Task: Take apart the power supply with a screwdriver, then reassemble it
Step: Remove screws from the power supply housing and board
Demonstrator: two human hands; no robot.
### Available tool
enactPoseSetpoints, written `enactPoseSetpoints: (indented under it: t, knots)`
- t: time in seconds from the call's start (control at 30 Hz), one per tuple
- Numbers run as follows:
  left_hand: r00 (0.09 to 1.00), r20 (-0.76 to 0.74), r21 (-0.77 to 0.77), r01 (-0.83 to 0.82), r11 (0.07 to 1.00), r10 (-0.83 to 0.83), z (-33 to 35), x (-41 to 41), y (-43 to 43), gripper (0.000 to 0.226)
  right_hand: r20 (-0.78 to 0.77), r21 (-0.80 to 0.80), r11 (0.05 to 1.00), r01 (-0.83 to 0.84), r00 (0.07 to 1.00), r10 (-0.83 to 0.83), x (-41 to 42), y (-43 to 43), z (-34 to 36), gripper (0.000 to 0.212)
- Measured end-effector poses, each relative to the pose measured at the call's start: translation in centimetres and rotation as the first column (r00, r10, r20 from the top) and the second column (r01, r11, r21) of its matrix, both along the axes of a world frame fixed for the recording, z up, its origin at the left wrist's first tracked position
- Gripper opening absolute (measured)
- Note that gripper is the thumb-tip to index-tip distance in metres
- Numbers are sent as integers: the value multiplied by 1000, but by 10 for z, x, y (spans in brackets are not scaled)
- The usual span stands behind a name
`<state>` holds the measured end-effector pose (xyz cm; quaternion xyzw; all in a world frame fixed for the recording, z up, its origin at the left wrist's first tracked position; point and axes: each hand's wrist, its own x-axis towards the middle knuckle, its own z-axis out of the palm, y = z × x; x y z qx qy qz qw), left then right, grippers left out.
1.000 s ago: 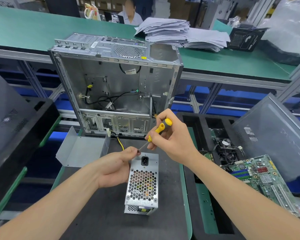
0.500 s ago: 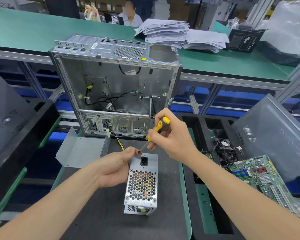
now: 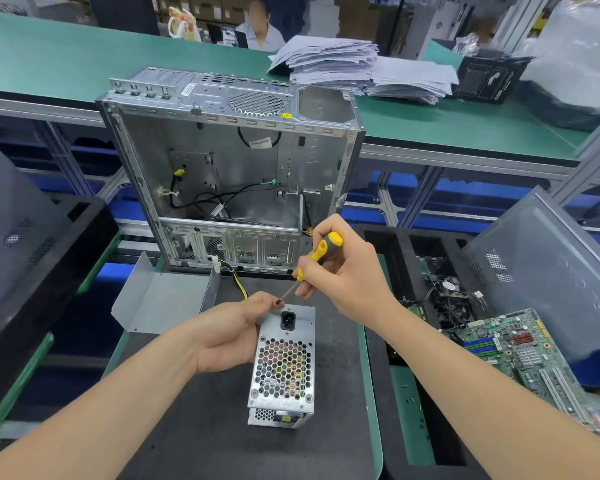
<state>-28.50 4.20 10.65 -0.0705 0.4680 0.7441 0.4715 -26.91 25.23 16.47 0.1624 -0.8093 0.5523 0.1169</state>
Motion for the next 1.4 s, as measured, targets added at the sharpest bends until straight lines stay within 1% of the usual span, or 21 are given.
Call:
enactPoseSetpoints:
  t: [0.2, 0.37, 0.57, 0.73, 0.97, 1.17, 1.4]
  knots:
    - [999, -32, -46, 6, 999, -7, -4, -1, 1, 9, 4, 40, 997, 63, 998, -63, -2, 3, -1, 24]
    - [999, -32, -91, -17, 996, 14, -13, -2, 3, 24, 12, 109, 987, 116, 993, -118, -5, 8, -2, 22]
    - [999, -24, -117, -33, 993, 31, -17, -5, 1, 35, 32, 134, 984, 115, 992, -120, -6, 6, -5, 22]
    - [999, -47, -114, -7, 993, 2, -16, -6, 3, 36, 40, 58, 992, 110, 993, -113, -7, 6, -6, 21]
    - [996, -87, -89, 13, 996, -21, -14, -4, 7, 15, 55, -34, 994, 106, 993, -104, -8, 4, -3, 21]
    - [996, -87, -60, 31, 998, -36, -14, -3, 8, 11, 66, -49, 993, 108, 992, -105, -7, 3, -5, 22]
    - [995, -87, -41, 49, 998, -52, -18, -6, 6, 12, 65, -50, 993, 109, 992, -105, -8, 3, -8, 22]
